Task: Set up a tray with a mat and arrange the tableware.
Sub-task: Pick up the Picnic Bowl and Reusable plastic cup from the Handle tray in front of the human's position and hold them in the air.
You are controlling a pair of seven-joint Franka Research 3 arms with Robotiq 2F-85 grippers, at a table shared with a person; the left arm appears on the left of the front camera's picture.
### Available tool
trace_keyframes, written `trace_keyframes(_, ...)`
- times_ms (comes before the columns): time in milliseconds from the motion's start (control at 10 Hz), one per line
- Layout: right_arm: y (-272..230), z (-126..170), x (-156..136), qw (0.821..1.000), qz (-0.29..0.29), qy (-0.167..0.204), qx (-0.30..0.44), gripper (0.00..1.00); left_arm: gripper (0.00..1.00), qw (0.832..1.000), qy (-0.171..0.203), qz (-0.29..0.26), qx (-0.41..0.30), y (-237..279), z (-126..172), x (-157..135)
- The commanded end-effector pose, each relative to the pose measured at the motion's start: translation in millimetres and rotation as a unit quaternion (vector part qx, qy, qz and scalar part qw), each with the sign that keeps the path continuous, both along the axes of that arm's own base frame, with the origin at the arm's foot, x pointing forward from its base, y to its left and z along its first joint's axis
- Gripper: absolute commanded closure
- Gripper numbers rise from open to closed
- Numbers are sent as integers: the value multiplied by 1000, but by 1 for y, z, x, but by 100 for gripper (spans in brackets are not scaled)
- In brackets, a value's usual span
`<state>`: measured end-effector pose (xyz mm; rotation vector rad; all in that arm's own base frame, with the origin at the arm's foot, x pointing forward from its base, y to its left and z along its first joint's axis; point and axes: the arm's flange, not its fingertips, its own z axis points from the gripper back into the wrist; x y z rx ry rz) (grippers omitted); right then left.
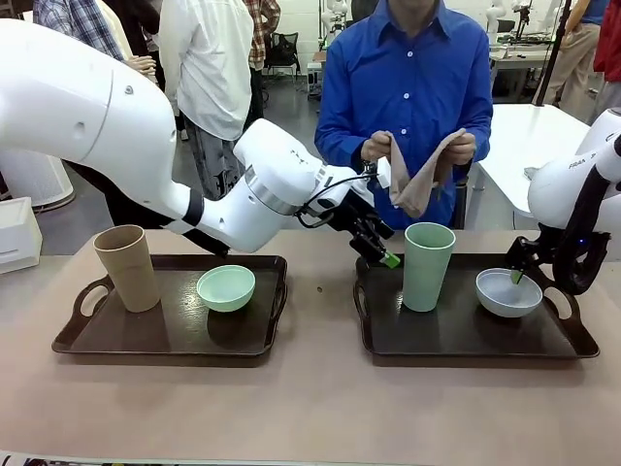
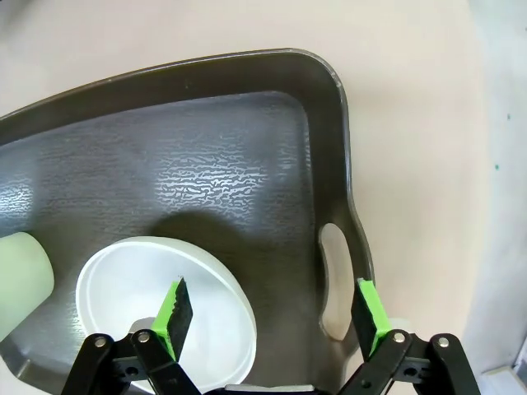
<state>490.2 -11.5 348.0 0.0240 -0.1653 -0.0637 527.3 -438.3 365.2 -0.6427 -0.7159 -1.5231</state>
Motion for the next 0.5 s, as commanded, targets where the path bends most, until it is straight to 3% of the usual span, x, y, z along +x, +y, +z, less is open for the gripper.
trace_keyframes(0, -2, -2, -2, 1000, -3, 0, 2, 0, 0, 1000, -11, -7, -26, -7, -11, 3)
trace_keyframes(400, 2, -8, -4, 1000, 5, 11, 16, 0, 0, 999, 31, -28, -28, -22, -21, 5)
